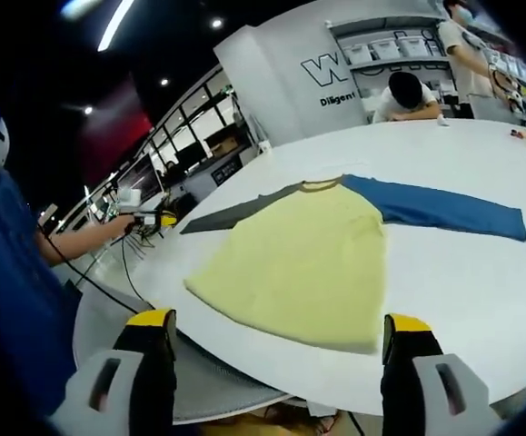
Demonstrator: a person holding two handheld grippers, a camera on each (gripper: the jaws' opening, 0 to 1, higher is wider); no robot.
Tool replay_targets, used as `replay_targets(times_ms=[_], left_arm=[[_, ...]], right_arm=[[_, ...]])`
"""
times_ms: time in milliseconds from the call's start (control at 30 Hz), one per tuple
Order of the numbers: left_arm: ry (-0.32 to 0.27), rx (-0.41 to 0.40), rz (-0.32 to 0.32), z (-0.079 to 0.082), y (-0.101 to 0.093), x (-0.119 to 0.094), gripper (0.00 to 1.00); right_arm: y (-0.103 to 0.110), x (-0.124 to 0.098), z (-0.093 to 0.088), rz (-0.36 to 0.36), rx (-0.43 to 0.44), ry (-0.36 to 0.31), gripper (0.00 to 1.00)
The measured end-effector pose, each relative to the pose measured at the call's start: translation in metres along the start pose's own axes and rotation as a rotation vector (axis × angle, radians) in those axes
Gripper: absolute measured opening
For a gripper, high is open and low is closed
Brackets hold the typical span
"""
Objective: Fold the garment on the visible template until the final outline fits inside the template.
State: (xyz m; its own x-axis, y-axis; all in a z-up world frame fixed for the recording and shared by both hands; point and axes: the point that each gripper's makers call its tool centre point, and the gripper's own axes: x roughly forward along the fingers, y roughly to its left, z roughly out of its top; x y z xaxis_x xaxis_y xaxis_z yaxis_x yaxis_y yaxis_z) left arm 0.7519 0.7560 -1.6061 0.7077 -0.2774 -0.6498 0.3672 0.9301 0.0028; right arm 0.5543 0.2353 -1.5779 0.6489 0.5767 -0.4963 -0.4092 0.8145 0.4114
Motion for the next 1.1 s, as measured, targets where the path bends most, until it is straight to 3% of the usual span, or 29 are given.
replay_targets(times_ms=[133,300,333,400,500,633,833,900,1000,1100], left_arm=[[-0.044,0.085,-0.223,-0.010,-0.084,-0.019,0.45],[-0.044,0.149,-0.330,-0.023,-0.122,-0.028,0.45],[-0.019,0.194,-0.411,-0.037,-0.155,-0.038,0.45],[0.000,0.214,-0.445,-0.048,-0.171,-0.043,0.44],[0.015,0.216,-0.469,-0.062,-0.189,-0.049,0.44],[0.021,0.207,-0.485,-0.069,-0.198,-0.054,0.43],[0.031,0.220,-0.476,-0.077,-0.213,-0.069,0.42],[0.029,0.202,-0.446,-0.077,-0.214,-0.074,0.42],[0.027,0.179,-0.431,-0.077,-0.211,-0.074,0.42],[0.017,0.147,-0.389,-0.071,-0.217,-0.077,0.42]], right_arm=[[0.007,0.001,-0.011,-0.015,-0.016,0.013,0.92],[0.006,0.002,-0.018,-0.021,-0.022,0.022,0.89],[0.002,0.003,-0.024,-0.021,-0.016,0.028,0.88],[-0.001,0.005,-0.028,-0.022,-0.012,0.034,0.85],[-0.015,0.011,-0.036,-0.029,-0.005,0.045,0.79],[-0.024,0.016,-0.041,-0.036,-0.011,0.057,0.69],[-0.042,0.026,-0.045,-0.030,-0.019,0.071,0.37],[-0.060,0.026,-0.051,-0.034,-0.091,0.102,0.28],[-0.062,0.025,-0.053,-0.027,-0.109,0.115,0.21],[-0.084,0.023,-0.065,-0.017,-0.283,0.232,0.20]])
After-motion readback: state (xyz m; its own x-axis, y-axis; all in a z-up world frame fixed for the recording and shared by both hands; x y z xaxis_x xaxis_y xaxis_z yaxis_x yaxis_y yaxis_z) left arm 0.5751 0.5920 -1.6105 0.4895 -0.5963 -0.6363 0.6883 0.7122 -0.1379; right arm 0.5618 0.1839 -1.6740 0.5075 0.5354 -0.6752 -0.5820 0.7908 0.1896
